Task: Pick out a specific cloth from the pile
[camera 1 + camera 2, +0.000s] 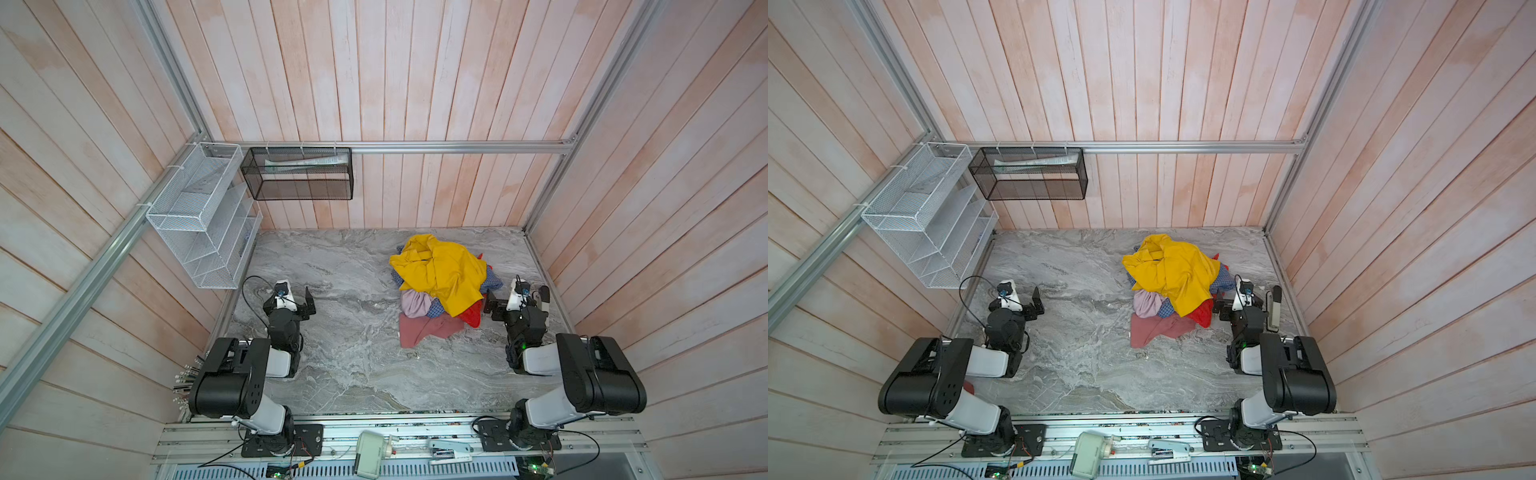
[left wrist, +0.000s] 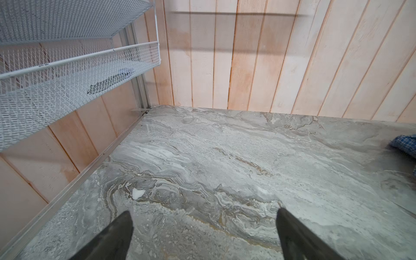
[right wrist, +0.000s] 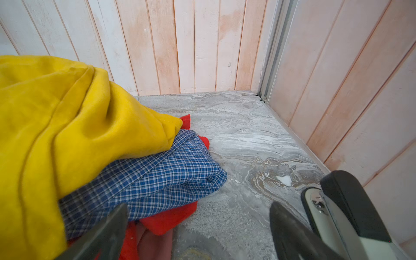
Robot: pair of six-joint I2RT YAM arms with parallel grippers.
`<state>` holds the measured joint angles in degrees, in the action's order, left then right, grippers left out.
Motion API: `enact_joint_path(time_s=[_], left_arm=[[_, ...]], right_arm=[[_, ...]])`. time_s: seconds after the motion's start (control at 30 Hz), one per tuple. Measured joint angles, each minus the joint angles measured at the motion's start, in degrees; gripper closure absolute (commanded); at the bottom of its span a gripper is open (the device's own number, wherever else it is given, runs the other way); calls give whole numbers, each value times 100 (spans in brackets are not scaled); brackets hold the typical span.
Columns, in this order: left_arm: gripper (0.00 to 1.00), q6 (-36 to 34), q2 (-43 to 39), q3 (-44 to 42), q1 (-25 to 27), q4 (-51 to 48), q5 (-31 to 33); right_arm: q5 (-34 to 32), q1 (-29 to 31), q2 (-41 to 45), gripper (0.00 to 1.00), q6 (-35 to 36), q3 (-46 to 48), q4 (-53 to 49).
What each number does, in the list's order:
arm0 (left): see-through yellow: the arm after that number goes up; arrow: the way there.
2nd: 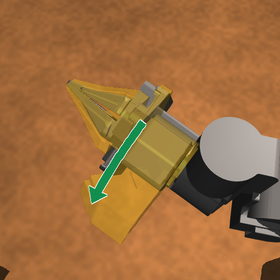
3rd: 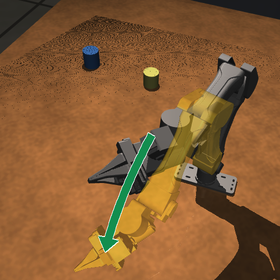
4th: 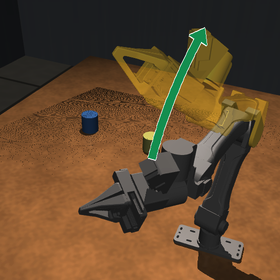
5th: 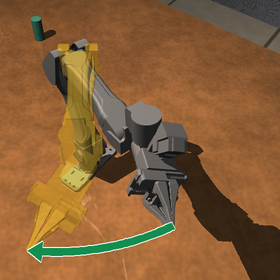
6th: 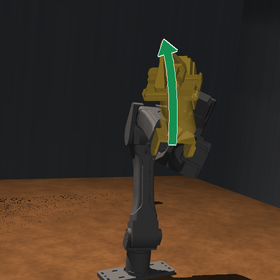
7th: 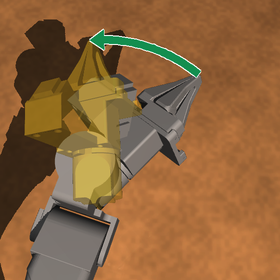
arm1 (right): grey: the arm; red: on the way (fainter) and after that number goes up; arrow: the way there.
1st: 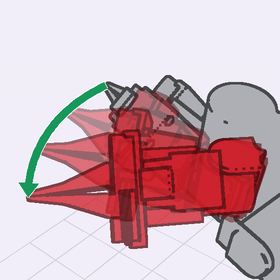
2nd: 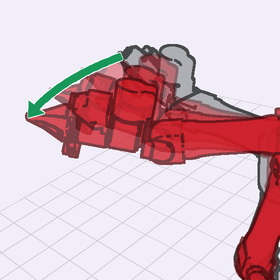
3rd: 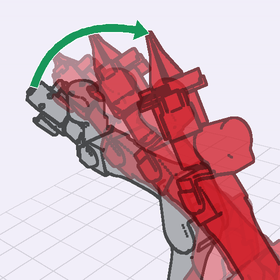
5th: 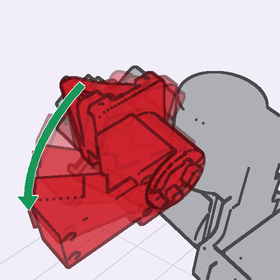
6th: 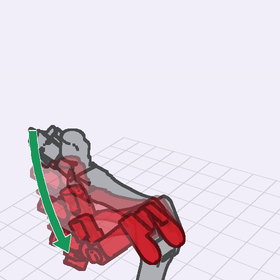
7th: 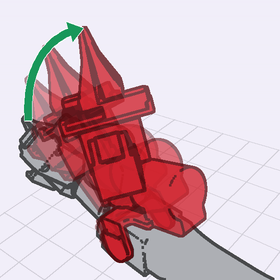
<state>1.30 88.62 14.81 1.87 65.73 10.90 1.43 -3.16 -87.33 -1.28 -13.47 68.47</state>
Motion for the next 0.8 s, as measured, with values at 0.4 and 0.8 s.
enact_joint_path(time_s=[0.4,0.8], left_arm=[[0,7,0,4,-13,-2,-7],[0,92,0,63,-186,-153,-234]], right_arm=[[0,-2,0,2,0,-2,0],[17,-9,0,2,-2,-2,0]])
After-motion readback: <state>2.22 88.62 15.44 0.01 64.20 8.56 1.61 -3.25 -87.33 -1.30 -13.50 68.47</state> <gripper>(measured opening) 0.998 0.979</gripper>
